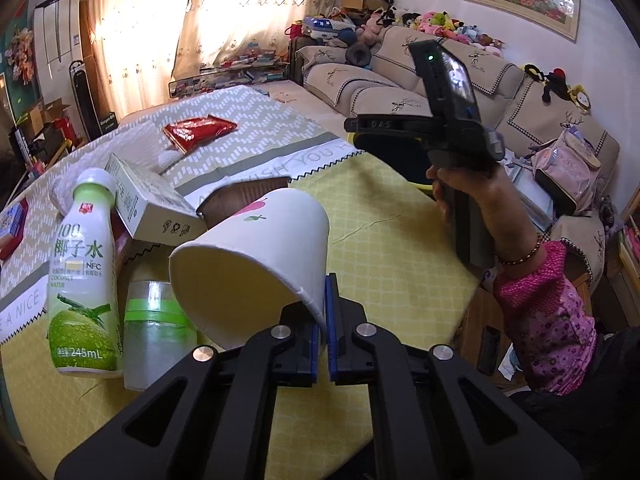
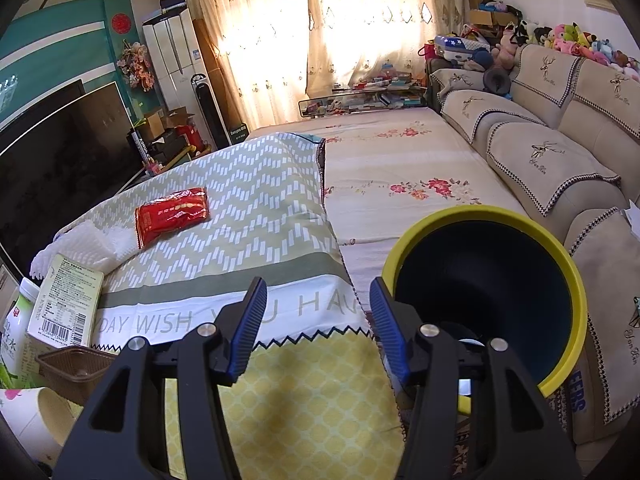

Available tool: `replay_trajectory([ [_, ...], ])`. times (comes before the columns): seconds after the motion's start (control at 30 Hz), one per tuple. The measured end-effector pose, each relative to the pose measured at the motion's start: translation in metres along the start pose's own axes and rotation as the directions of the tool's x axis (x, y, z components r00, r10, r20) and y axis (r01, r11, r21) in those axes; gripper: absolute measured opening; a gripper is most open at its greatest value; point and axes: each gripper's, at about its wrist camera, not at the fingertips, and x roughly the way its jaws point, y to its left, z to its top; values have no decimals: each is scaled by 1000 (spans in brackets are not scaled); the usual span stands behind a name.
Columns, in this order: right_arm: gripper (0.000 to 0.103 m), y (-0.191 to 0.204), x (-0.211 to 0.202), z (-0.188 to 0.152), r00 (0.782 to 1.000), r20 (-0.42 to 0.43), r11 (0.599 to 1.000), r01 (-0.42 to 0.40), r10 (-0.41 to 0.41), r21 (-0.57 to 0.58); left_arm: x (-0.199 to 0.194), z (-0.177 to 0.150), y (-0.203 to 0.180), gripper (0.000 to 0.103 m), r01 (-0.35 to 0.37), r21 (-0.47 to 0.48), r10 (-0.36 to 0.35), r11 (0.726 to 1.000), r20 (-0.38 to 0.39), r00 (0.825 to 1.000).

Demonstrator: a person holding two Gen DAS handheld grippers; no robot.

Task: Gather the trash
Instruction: 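Carry the large cup over the yellow-rimmed bin and open the left tool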

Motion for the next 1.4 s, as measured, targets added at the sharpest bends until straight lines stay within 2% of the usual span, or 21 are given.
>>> replay_trajectory([
  [0.3, 51, -4, -26, 0, 999, 48, 999, 1, 1, -35, -9, 13, -16, 4, 34, 61, -35, 998, 9, 999],
  [0.63, 52, -60, -95, 13, 984, 166, 998, 66, -68, 21, 11, 48, -45, 4, 75, 160, -76, 984, 0, 997],
  [0.83, 52, -101, -113, 10, 970, 190, 987, 134, -148, 87, 52, 86, -71, 4, 94, 199, -94, 975, -7, 996],
  [1.0, 52, -135, -119, 4, 961, 176, 972, 191, -213, 134, 91, 122, -108, 4, 123, 260, -123, 958, -15, 992],
  [1.13, 52, -155, -121, -2, 954, 154, 961, 237, -258, 145, 125, 145, -140, 4, 167, 293, -158, 942, -53, 986],
  [1.3, 53, -174, -119, -8, 950, 135, 951, 258, -281, 169, 185, 168, -172, 4, 183, 311, -153, 932, -121, 981],
  [1.4, 53, -180, -117, -10, 947, 128, 946, 269, -294, 178, 222, 179, -183, 4, 180, 303, -137, 936, -157, 978],
])
